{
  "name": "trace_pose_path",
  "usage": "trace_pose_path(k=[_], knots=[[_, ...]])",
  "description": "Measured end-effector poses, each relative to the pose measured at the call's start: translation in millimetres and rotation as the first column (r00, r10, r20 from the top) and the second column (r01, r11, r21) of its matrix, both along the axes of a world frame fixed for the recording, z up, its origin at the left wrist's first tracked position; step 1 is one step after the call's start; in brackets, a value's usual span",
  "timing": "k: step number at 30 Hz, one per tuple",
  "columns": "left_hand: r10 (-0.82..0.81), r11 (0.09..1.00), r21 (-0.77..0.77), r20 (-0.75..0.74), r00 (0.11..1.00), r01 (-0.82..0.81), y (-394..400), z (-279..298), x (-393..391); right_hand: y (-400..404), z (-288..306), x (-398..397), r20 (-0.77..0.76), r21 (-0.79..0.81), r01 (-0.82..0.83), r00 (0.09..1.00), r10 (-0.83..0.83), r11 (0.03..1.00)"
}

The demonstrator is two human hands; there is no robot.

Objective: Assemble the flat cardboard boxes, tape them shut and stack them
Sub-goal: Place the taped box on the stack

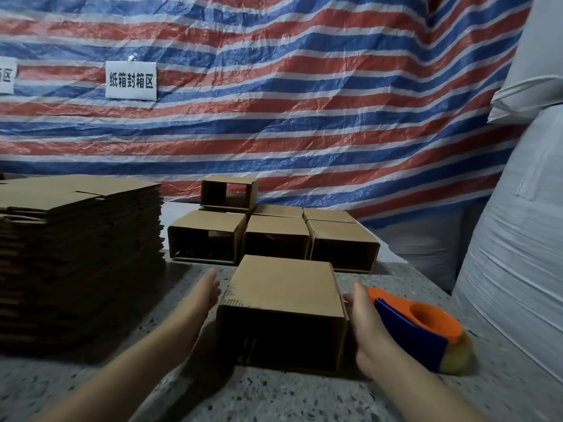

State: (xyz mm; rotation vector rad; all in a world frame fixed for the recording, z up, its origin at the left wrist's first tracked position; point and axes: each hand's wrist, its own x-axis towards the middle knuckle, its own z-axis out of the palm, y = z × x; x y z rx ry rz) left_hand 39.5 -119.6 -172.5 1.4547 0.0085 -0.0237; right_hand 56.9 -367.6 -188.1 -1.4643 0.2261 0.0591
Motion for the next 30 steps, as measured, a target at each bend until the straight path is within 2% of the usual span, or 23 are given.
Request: trace_pose_path(k=[2,4,8,10,12,14,17,21,24,30], knots=[[-0.048,0.995,0.091,0.073,0.996,0.041,11,-10,-3,-4,-5,-11,0.143,-0.034,0.036,0.989,-0.031,0.999],[-0.114,0.981,0.165,0.081,0.990,0.099,15,-13,0,-2,-4,-21,0.248,-0.072,0.006,0.969,0.012,0.997],[-0.238,0.870,0.467,0.115,0.964,0.159,20,-33,2,3,-9,-36,0.237,-0.368,-0.212,0.920,0.311,0.906],[-0.208,0.799,0.596,0.156,0.966,0.076,16,-41,2,7,-15,-32,0.250,-0.451,-0.178,0.915,0.316,0.875],[-0.119,0.743,0.665,0.231,0.966,-0.067,11,-40,1,12,-16,-28,0.244,-0.458,-0.102,0.941,0.235,0.883],[-0.058,0.744,0.660,0.211,0.976,-0.098,4,-34,-1,16,-13,-25,0.207,-0.471,-0.052,0.964,0.168,0.880],[-0.014,0.800,0.587,0.223,0.975,-0.123,-1,-16,-5,18,4,-26,0.209,-0.468,0.009,0.973,0.101,0.884],[0.079,0.855,0.460,0.342,0.936,-0.240,-4,17,-3,19,37,-22,0.350,-0.442,0.064,0.931,0.106,0.894],[0.126,0.840,0.441,0.406,0.905,-0.315,-7,41,11,21,63,-7,0.416,-0.433,0.115,0.905,0.086,0.894],[0.180,0.795,0.439,0.490,0.853,-0.419,-12,97,63,21,116,46,0.452,-0.447,0.203,0.892,0.024,0.871]])
